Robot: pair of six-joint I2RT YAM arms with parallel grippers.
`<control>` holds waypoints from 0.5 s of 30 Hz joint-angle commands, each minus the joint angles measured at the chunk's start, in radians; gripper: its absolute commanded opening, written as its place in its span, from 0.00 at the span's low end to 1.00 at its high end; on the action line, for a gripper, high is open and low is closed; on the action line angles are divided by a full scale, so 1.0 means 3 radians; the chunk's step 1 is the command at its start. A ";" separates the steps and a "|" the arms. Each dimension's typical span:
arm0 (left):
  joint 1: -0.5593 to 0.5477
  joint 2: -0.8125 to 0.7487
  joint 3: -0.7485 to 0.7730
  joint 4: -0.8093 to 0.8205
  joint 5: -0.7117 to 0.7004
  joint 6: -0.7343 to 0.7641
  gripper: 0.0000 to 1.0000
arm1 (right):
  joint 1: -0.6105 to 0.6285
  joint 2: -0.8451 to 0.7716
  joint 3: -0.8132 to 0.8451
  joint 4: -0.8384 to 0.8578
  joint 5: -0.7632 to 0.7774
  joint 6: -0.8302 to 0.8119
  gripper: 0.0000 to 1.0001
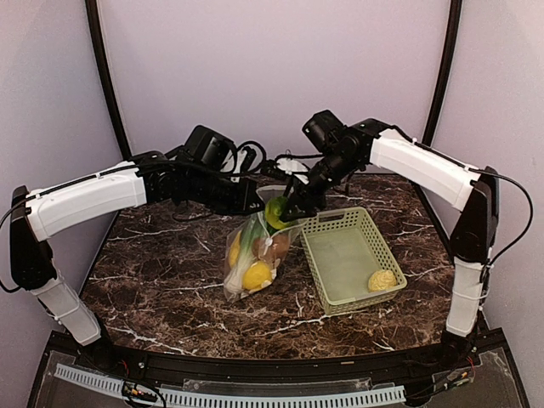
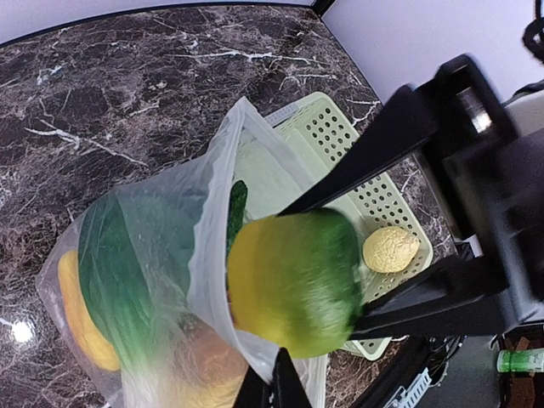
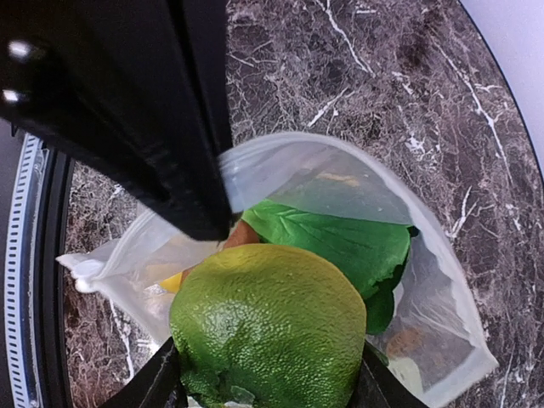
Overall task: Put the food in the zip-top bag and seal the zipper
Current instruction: Place the fake fruit in the zipper food storage bag.
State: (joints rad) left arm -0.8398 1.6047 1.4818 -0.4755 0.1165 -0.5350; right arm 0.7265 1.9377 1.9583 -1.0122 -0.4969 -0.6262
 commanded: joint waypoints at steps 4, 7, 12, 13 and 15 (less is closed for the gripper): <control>0.0013 -0.0252 -0.0096 0.0234 0.0133 -0.0006 0.01 | 0.0073 0.0268 0.0133 0.0344 0.0184 0.0355 0.52; 0.0013 -0.0263 -0.0108 0.0239 0.0091 -0.0003 0.01 | 0.0073 0.0312 0.0155 0.0504 -0.0056 0.0591 0.54; 0.0013 -0.0292 -0.0138 0.0289 -0.0009 -0.0029 0.01 | 0.0110 0.0420 0.0151 0.0714 -0.0414 0.0965 0.59; 0.0013 -0.0302 -0.0141 0.0293 -0.0025 -0.0025 0.01 | 0.0117 0.0459 0.0166 0.0705 -0.0461 0.0985 0.60; 0.0013 -0.0328 -0.0152 0.0294 -0.0068 -0.0017 0.01 | 0.0140 0.0526 0.0197 0.0644 -0.0596 0.1010 0.59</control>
State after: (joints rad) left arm -0.8398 1.5688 1.4509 -0.4320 0.1238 -0.5362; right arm 0.7494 2.0457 1.9858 -0.8520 -0.5682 -0.3985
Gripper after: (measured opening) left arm 0.008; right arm 0.597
